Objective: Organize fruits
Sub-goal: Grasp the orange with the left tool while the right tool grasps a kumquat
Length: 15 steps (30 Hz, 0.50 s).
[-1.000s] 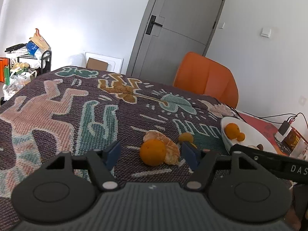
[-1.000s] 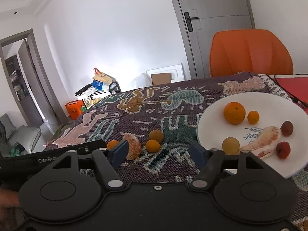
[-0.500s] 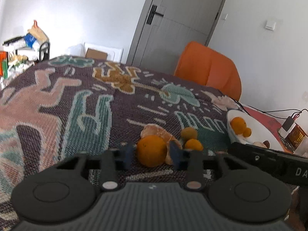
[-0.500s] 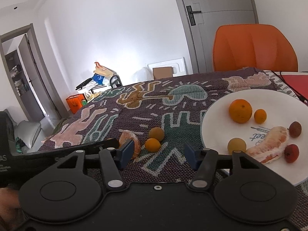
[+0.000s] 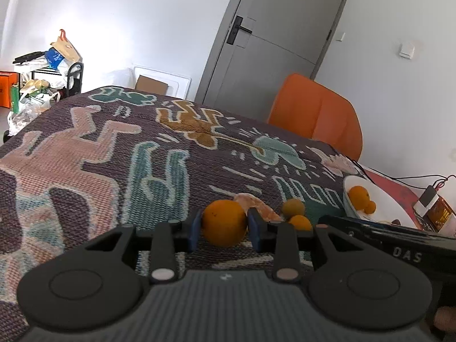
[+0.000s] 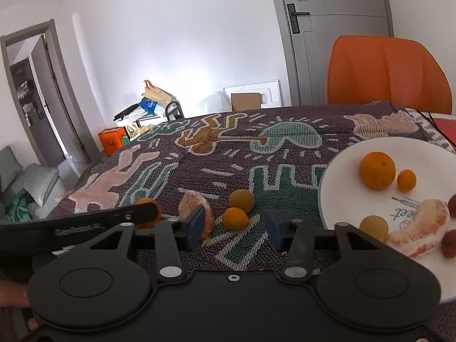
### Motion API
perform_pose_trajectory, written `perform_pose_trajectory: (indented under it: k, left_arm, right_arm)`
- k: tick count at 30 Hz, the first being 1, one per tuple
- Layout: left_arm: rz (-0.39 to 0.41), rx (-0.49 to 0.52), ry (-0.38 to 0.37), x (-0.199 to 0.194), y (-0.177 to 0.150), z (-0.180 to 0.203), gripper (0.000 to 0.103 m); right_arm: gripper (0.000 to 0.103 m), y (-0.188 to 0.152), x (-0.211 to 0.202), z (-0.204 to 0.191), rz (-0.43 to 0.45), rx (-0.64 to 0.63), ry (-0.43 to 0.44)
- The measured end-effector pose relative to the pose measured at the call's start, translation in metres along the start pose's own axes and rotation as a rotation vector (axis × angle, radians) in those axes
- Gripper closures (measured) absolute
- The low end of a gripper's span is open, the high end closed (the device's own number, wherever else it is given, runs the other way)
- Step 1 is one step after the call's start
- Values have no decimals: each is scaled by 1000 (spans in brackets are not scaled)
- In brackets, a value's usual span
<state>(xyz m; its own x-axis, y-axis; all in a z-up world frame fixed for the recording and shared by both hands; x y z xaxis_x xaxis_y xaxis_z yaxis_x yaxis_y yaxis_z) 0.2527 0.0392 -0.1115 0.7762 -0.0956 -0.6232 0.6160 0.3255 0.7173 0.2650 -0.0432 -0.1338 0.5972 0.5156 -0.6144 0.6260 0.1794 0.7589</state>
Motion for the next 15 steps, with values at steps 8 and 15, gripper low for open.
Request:
perform_pose_trajectory:
  k: [8,15]
  left_arm:
    - [16,-14,13,-8,4,-11,70]
    - [26,-17,24,-15,6,-19,70]
  right_arm:
    - [62,2,15,-4,-25,-28,-13]
    - [67,4,25,-7,-35,-46,-30]
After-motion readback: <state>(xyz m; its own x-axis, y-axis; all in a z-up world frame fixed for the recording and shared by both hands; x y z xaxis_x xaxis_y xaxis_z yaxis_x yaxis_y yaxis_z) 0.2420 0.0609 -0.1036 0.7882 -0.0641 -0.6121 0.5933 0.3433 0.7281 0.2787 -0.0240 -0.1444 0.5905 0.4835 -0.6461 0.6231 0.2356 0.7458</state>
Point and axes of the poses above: each gripper's, at about its wrist camera, not at the fingertips, and x roughly the way its jaws point, z to its right, y to its top, the point moved 10 cm from there along x, roughly the way its jaws point, and after that the axes turned 8 degrees about -z, right-handed, at the moved point
